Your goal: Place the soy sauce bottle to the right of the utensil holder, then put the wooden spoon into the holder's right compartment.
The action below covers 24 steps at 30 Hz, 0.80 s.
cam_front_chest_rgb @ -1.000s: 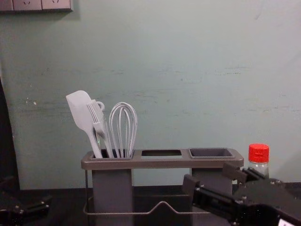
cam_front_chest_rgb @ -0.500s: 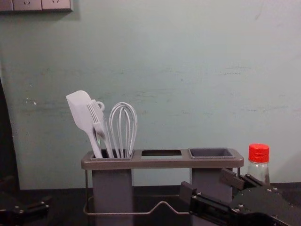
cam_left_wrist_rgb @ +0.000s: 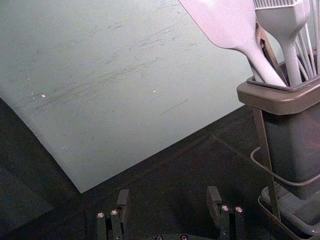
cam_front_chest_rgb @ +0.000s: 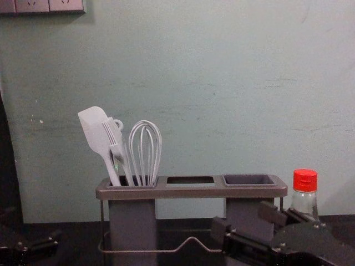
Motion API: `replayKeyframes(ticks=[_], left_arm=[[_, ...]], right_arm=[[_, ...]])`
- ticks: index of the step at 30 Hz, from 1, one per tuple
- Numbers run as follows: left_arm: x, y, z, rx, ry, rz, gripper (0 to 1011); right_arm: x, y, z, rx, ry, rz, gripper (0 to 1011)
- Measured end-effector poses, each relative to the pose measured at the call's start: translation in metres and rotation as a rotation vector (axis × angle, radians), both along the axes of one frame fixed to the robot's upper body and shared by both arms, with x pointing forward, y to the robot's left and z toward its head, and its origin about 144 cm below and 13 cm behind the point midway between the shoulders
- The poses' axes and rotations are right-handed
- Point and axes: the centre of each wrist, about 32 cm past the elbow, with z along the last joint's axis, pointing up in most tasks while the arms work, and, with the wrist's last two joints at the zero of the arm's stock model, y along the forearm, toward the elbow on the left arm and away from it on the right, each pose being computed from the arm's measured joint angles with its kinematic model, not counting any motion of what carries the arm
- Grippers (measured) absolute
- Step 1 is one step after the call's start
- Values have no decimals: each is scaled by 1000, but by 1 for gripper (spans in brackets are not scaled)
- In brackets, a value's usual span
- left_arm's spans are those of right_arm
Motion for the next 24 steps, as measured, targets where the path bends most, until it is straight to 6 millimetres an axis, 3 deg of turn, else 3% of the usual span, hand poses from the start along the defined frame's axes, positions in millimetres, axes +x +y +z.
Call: replayKeyframes(ticks=[12,24], left_arm=[[0,0,0,0,0,0,1000],[0,0,0,0,0,0,1000]], right_arm=[[-13,12,24,-112,122,-31,1004],[-8,20,74,-275,353,-8,1004]])
